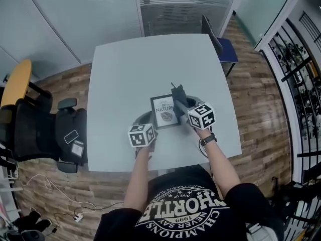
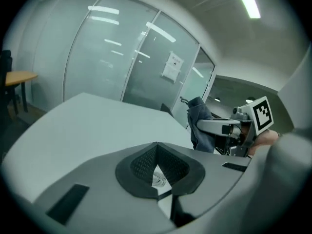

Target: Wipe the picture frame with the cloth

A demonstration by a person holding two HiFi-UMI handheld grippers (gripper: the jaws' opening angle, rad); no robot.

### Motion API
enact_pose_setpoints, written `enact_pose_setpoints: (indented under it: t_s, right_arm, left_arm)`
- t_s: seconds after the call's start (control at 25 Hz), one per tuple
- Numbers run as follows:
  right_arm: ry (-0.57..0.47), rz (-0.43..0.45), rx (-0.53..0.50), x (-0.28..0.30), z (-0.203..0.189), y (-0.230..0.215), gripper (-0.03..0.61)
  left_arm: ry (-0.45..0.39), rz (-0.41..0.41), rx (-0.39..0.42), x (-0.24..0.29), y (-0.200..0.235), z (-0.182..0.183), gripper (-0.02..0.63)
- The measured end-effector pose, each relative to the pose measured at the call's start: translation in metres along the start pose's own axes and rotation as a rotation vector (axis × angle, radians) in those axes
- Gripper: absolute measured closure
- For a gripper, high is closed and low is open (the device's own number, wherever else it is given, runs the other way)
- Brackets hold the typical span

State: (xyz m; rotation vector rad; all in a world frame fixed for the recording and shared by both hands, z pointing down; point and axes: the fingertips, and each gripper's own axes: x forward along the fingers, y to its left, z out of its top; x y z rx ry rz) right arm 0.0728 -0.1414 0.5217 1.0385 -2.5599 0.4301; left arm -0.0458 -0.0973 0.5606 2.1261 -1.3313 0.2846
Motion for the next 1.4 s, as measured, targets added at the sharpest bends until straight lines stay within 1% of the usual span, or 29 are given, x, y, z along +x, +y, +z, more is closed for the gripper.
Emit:
enact_pose_setpoints:
  t_s: [0.12, 0.24, 0.36, 0.48, 0.6, 0.76, 0.92, 1.12, 1.4]
  right_arm:
    - [-0.164, -0.084, -0.057, -0.032, 0.042, 0.014, 0.502]
    - [-0.287, -0.158, -0.097, -0.07, 0.069, 0.032, 0.502]
    - [-0.365, -0.247, -0.114, -0.108, 0.084, 0.041, 0.502]
    - [-0.395, -0.345, -0.13, -0.137, 0.089, 0.046, 0.505]
    - [-0.407, -0.397, -0.146, -0.16, 0.088, 0.054, 0.505]
    - [-0.415, -0.415, -0.156, -0.18, 0.081, 0.068, 0.505]
    - [-0.414, -0.413, -0.148, -0.185, 0.072, 0.078, 0.505]
    - [-0.399, -0.406, -0.155, -0.181, 0.066, 0.093, 0.505]
    - [-0.334, -0.399, -0.193, -0.167, 0.056, 0.121, 0.505]
  left_arm:
    - [-0.125, 0.013, 0.1, -0.027, -0.019, 0.052, 0.618]
    - [-0.239, 0.022, 0.172, -0.058, -0.043, 0.089, 0.618]
    - [-0.324, 0.034, 0.237, -0.087, -0.067, 0.107, 0.618]
    - [-0.379, 0.049, 0.293, -0.108, -0.083, 0.113, 0.618]
    - [-0.403, 0.052, 0.306, -0.125, -0.093, 0.108, 0.618]
    - [-0.412, 0.051, 0.289, -0.14, -0.1, 0.094, 0.618]
    - [-0.406, 0.06, 0.284, -0.151, -0.098, 0.081, 0.618]
    - [-0.406, 0.07, 0.281, -0.167, -0.091, 0.073, 0.618]
    - [-0.402, 0.069, 0.257, -0.184, -0.071, 0.057, 0.618]
